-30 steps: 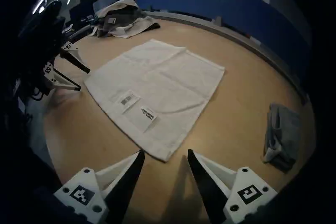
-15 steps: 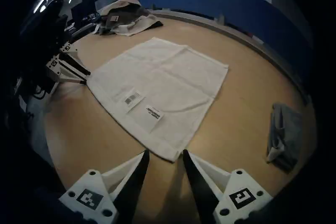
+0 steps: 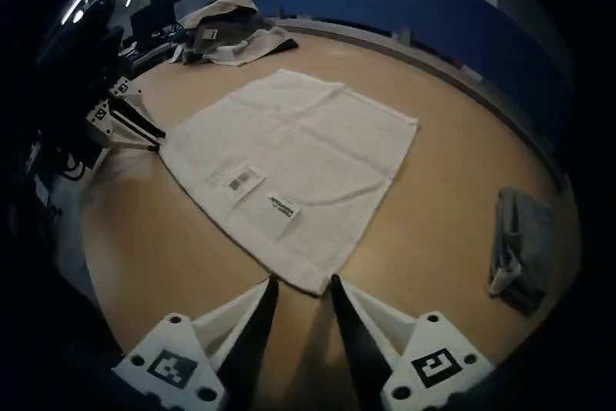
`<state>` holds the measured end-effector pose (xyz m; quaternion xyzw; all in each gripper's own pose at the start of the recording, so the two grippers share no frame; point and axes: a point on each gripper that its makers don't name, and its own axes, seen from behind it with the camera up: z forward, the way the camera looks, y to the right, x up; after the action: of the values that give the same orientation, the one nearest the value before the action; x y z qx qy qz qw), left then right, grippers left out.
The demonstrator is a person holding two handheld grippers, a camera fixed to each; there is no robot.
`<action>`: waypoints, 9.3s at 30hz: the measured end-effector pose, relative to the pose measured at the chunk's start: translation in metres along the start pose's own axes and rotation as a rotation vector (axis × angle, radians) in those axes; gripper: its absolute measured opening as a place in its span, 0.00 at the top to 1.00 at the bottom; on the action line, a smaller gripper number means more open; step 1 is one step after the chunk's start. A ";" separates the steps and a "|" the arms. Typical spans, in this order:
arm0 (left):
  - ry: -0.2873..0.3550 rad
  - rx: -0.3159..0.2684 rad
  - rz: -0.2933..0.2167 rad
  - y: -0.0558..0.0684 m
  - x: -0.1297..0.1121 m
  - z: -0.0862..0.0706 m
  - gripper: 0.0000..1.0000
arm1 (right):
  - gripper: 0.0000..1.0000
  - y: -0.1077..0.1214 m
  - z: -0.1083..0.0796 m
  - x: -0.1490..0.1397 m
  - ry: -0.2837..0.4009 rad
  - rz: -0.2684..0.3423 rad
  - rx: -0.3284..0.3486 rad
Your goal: Fold towel
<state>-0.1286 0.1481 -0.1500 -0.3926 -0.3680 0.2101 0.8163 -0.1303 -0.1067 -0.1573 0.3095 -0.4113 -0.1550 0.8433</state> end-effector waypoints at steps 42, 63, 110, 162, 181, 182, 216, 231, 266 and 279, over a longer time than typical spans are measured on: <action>-0.006 0.014 0.025 -0.003 0.011 -0.013 0.93 | 0.92 0.003 -0.015 0.017 0.028 0.017 -0.011; 0.047 0.036 -0.078 -0.008 0.047 -0.051 0.94 | 0.92 0.005 -0.056 0.045 0.067 0.011 -0.019; 0.102 0.078 -0.207 -0.016 0.091 -0.108 0.94 | 0.92 0.008 -0.112 0.080 0.092 0.006 -0.024; 0.028 0.084 -0.217 -0.106 0.102 0.014 0.94 | 0.92 0.093 0.024 0.120 0.017 0.118 -0.070; -0.006 0.107 -0.226 -0.123 0.091 0.034 0.88 | 0.56 0.102 0.049 0.113 -0.006 0.122 -0.100; -0.007 0.108 -0.227 -0.124 0.090 0.034 0.86 | 0.55 0.102 0.049 0.112 -0.007 0.120 -0.103; -0.009 0.120 -0.175 -0.131 0.085 0.026 0.57 | 0.31 0.132 0.069 0.127 0.008 0.164 -0.199; -0.030 0.197 -0.217 -0.156 0.082 0.040 0.56 | 0.00 0.144 0.064 0.133 0.022 0.158 -0.247; 0.007 0.239 -0.303 -0.168 0.086 0.018 0.21 | 0.00 0.123 0.050 0.144 0.064 0.128 -0.232; 0.016 0.259 -0.329 -0.162 0.072 -0.003 0.14 | 0.00 0.075 0.072 0.167 0.070 0.078 -0.155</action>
<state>-0.0712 0.0943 0.0089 -0.2206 -0.3905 0.1166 0.8862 -0.0847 -0.1640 0.0252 0.2320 -0.3802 -0.1424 0.8839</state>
